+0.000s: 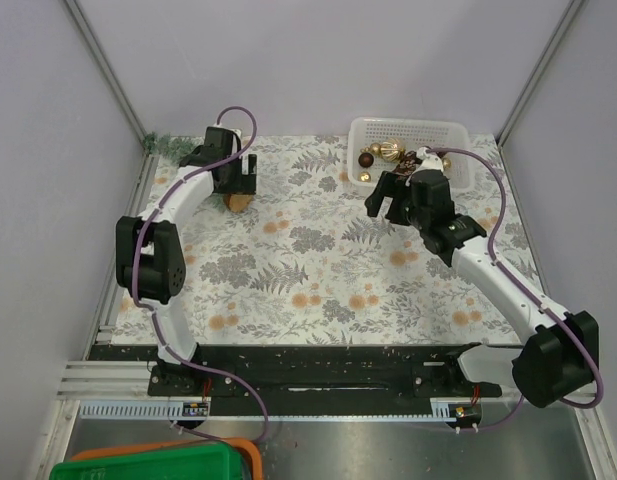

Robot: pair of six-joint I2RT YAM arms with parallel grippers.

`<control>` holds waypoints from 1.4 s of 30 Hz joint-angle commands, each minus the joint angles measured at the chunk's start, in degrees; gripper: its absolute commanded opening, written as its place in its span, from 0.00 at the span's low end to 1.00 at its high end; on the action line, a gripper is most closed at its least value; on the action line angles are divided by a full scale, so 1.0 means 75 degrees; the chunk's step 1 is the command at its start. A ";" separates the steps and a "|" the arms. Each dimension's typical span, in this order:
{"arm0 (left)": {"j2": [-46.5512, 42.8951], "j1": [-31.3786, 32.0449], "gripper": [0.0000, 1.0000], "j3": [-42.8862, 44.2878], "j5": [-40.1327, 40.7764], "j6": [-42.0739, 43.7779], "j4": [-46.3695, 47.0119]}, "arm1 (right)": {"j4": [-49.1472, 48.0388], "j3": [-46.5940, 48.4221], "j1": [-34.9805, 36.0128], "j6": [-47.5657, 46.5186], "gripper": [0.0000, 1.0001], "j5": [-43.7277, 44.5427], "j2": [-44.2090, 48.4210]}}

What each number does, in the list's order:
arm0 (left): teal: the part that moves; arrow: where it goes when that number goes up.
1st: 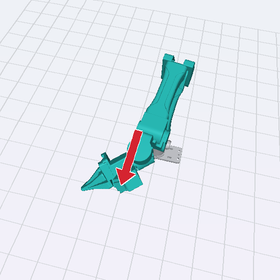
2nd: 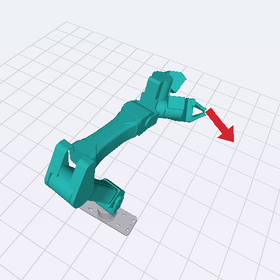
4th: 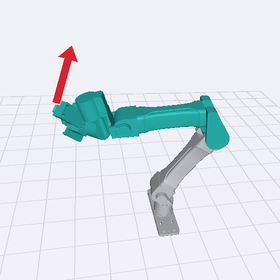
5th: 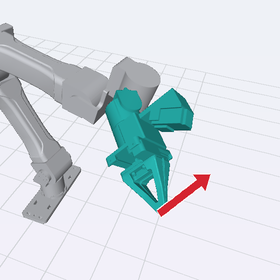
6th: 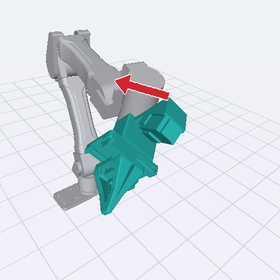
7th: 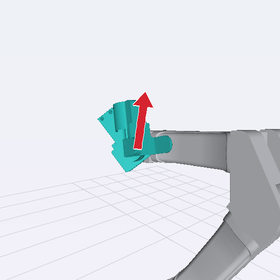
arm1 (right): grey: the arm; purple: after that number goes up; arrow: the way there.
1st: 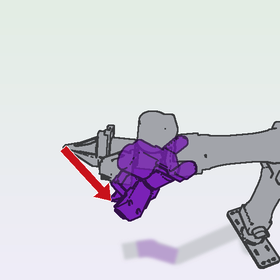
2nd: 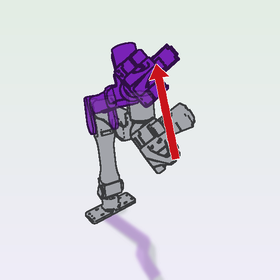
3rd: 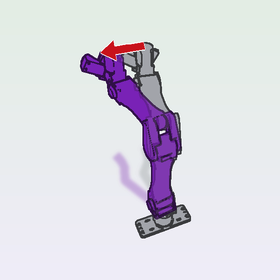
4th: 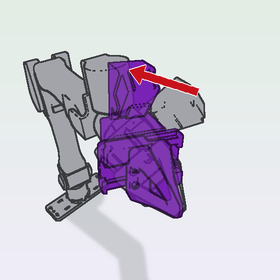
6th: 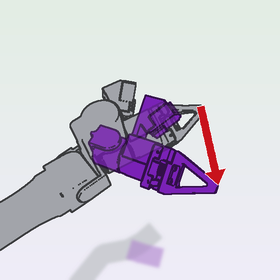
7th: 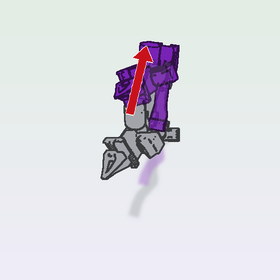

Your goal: Decorate the small christmas tree

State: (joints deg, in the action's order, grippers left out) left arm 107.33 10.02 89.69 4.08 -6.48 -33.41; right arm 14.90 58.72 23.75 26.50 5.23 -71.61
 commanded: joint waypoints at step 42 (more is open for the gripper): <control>-0.2087 0.3691 0.83 -0.2737 -0.2242 0.0817 -0.0126 | -0.0674 -0.0518 0.0033 -0.0205 0.98 -0.0815 0.0116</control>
State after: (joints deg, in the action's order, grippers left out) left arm 95.44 37.19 68.71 -8.29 -0.36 -31.55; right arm 9.74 52.64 23.75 26.30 -0.67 -69.80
